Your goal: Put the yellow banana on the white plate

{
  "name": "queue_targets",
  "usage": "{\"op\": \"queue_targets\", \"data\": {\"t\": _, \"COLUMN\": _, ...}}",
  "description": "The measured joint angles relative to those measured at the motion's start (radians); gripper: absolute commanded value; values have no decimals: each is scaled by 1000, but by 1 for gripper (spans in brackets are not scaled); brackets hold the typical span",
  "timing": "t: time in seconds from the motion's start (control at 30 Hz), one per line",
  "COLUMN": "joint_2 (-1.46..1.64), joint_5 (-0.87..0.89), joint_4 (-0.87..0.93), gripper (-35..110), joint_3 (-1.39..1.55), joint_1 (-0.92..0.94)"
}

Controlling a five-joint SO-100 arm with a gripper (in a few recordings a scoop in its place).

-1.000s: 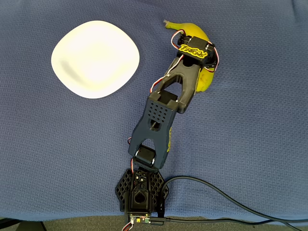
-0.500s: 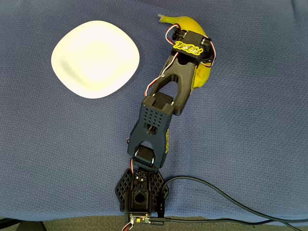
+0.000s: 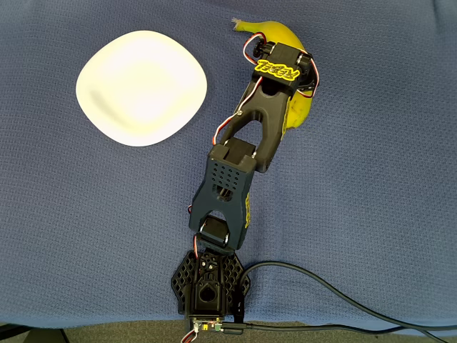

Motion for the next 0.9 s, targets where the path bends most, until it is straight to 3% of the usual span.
{"op": "queue_targets", "data": {"t": 0.63, "joint_2": 61, "joint_5": 0, "joint_4": -2, "gripper": 5, "joint_3": 0, "joint_1": -23}}
{"op": "queue_targets", "data": {"t": 0.9, "joint_2": 98, "joint_5": -12, "joint_4": -2, "gripper": 0, "joint_3": 37, "joint_1": -26}}
